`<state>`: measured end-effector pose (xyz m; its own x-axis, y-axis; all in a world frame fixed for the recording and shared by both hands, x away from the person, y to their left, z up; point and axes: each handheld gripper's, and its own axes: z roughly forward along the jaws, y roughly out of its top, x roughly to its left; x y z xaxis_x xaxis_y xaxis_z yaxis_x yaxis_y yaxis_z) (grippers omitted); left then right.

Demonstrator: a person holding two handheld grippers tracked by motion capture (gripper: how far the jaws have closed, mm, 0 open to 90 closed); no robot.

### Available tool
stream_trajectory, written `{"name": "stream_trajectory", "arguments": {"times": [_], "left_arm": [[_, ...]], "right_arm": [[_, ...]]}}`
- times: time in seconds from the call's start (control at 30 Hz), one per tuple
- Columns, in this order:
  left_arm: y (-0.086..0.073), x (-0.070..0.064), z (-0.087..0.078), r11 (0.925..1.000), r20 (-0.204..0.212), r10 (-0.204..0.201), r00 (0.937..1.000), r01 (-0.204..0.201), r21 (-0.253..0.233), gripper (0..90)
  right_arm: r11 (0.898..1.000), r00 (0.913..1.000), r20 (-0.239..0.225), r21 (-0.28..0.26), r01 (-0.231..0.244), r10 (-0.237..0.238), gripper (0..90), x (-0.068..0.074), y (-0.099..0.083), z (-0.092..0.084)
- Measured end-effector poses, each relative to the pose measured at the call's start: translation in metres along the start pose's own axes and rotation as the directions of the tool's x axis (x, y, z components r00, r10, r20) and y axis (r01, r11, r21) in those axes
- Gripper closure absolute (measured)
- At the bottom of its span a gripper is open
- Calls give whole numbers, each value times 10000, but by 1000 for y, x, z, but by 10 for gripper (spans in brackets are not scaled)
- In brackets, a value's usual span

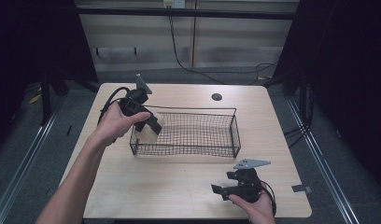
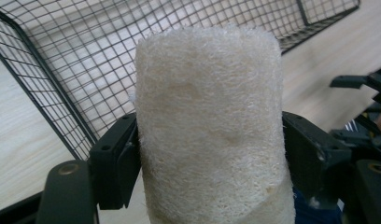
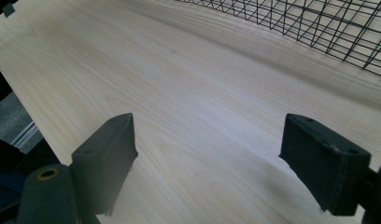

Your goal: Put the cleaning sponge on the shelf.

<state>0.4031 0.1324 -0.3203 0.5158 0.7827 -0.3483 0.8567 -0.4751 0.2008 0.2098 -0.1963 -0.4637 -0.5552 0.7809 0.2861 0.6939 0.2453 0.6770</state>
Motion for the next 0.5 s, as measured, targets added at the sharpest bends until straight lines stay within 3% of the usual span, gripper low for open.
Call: {"name": "stream_trajectory", "arguments": {"times": [0.1, 0.5], "left_arm": [[3, 2, 1, 9985, -123, -519, 9986, 516, -191, 267], [9, 14, 3, 9914, -614, -1307, 9895, 1297, -194, 267]], "right_arm": [[10000, 10000, 0, -7, 1, -1, 177, 0, 0, 0], [10000, 10000, -38, 30, 12, -12, 177, 1, 0, 1]]}}
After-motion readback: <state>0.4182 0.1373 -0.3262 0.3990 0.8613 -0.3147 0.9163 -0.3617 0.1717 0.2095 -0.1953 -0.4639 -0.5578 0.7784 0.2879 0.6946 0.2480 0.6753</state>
